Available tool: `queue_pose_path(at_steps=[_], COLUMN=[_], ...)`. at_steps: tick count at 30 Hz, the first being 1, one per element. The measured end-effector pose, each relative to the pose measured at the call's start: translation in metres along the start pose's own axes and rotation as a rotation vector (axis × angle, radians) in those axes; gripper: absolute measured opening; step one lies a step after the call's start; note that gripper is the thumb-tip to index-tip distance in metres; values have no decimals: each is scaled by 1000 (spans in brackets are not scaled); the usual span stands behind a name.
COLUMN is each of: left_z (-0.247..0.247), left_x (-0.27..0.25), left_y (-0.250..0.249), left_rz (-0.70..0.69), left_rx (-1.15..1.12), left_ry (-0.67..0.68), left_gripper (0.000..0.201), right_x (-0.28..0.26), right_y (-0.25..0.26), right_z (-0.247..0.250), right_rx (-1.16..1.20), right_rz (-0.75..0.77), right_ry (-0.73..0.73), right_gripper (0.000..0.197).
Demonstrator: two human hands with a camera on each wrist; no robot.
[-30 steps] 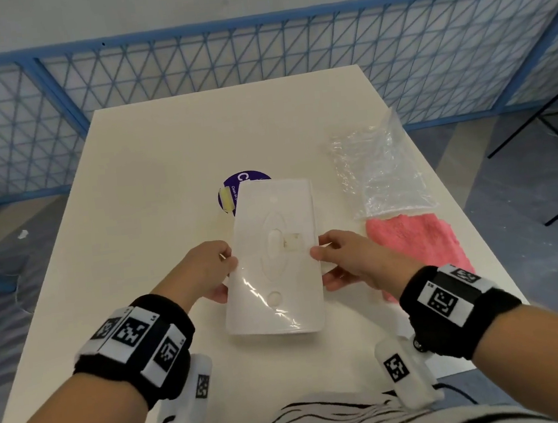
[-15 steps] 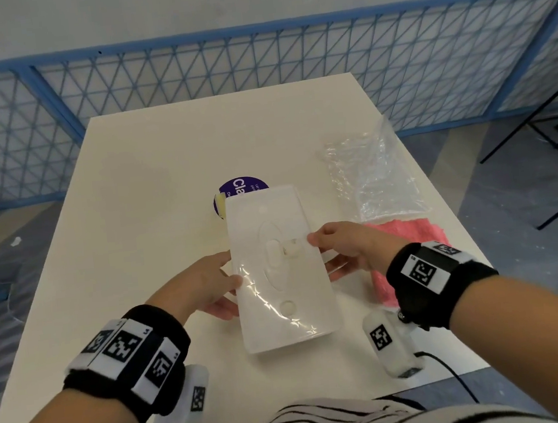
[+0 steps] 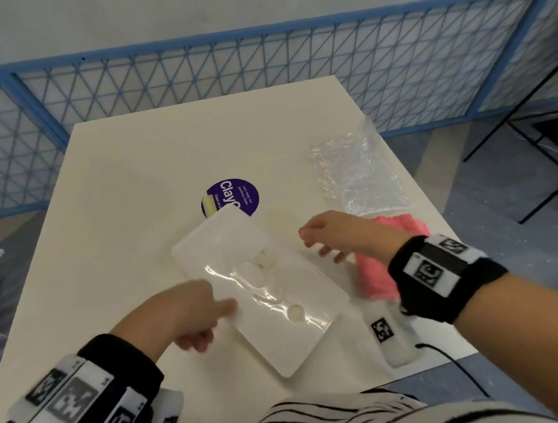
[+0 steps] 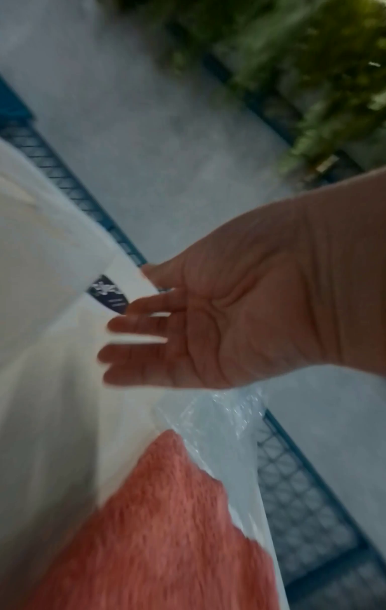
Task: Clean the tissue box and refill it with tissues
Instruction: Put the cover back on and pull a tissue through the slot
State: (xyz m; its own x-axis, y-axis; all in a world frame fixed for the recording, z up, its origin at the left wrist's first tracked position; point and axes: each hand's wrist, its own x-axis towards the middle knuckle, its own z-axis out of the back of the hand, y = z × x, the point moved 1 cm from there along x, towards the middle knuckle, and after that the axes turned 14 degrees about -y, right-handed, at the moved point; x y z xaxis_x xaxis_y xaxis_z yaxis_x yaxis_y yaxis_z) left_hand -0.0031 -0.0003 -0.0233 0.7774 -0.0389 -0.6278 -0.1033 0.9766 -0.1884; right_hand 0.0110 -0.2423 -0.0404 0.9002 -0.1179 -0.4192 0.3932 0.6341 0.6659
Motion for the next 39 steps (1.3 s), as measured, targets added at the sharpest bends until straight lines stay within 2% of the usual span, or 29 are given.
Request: queue_pose_path(at_steps=[3, 4, 5, 7, 9, 10, 12, 15, 17, 19, 21, 22, 24, 29, 36, 39], left_z=[28, 33, 36, 38, 34, 31, 25, 18, 19, 19, 13, 9, 2, -1, -2, -2], left_x=[5, 8, 15, 26, 31, 32, 25, 15, 12, 15, 18, 19, 22, 25, 24, 24], left_y=[0, 1, 4, 11, 15, 16, 17, 17, 15, 14, 11, 11, 12, 10, 1, 0], left_rz=[-121, -164, -206, -214, -164, -132, -67, -5, -18, -109, -290, -377, -464, -471, -471, -474], left_rx=[260, 302, 349, 402, 357, 288, 236, 431, 486, 456, 494, 522, 551, 535, 539, 545], left_ry=[-420, -500, -505, -406, -306, -275, -250, -220, -260, -301, -273, -262, -256, -249, -281, -299], left_gripper=[31, 37, 55, 93, 108, 109, 102, 94, 95, 113, 133, 137, 140, 141, 143, 143], right_x=[-24, -32, -39, -47, -47, -45, -37, -19, -12, -10, -11, -10, -8, 0, 4, 3], right_y=[-28, -36, -42, -50, -51, -50, -47, -41, -37, -32, -25, -21, -16, -11, -13, -14], right_z=[14, 14, 11, 4, 2, 2, 3, 3, -2, -7, -9, -8, -6, -3, -8, -11], right_rx=[-135, -126, -86, 50, 154, 172, 154, 9, 15, 161, 284, 297, 287, 290, 173, 192], right_rz=[-71, -103, -134, -197, -216, -203, -141, -5, -14, -135, -224, -232, -240, -309, -237, -215], right_ry=[127, 193, 255, 332, 336, 307, 151, -124, -186, -154, -101, -85, -69, -23, -65, -74], right_gripper=[32, 32, 33, 34, 30, 27, 21, 23, 28, 32, 35, 35, 33, 31, 30, 26])
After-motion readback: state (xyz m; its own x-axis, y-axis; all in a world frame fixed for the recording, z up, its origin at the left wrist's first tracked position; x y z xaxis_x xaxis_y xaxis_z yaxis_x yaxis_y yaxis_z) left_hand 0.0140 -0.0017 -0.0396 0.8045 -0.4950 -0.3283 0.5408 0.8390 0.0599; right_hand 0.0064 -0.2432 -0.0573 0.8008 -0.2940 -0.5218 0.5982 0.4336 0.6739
